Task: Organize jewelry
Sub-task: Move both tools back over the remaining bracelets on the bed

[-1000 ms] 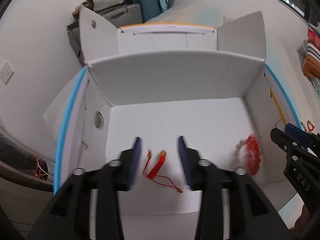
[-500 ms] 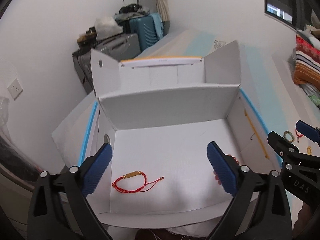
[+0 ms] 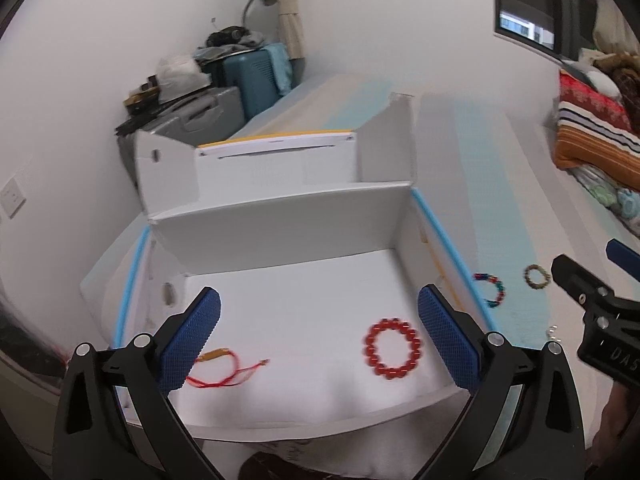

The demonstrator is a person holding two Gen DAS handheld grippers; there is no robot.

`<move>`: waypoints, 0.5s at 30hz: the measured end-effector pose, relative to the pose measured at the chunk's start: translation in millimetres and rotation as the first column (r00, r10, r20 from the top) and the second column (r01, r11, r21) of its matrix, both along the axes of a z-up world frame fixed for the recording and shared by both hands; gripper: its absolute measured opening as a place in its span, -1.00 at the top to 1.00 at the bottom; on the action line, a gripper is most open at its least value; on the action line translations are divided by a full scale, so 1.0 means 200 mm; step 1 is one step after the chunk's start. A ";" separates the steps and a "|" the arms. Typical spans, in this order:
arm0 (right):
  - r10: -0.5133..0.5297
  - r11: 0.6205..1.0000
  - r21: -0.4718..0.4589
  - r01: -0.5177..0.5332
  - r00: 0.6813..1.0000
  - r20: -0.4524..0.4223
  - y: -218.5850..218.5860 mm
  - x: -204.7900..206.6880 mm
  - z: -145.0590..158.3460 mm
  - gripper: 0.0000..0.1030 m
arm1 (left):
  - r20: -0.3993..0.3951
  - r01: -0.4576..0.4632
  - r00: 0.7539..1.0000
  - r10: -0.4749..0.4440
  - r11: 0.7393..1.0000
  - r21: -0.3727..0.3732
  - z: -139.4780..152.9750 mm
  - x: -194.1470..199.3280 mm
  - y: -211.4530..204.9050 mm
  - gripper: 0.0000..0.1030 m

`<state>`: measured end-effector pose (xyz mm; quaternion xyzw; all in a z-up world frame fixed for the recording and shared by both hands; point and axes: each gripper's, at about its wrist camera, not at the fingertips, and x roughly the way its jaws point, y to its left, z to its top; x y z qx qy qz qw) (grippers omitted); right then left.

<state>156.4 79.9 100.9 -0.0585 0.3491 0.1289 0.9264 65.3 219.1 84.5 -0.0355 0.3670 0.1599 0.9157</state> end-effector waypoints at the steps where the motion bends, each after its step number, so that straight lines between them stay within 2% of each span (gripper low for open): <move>1: -0.014 1.000 -0.003 0.014 1.000 0.004 -0.04 0.00 0.00 -0.85 | 0.001 0.009 1.000 -0.009 1.000 -0.003 0.00 0.01 -0.03 -0.89; 15: -0.200 0.980 -0.007 0.200 0.980 -0.007 -0.69 0.00 -0.04 -0.85 | 0.030 0.210 0.978 -0.209 0.977 -0.032 -0.07 0.17 -0.57 -0.89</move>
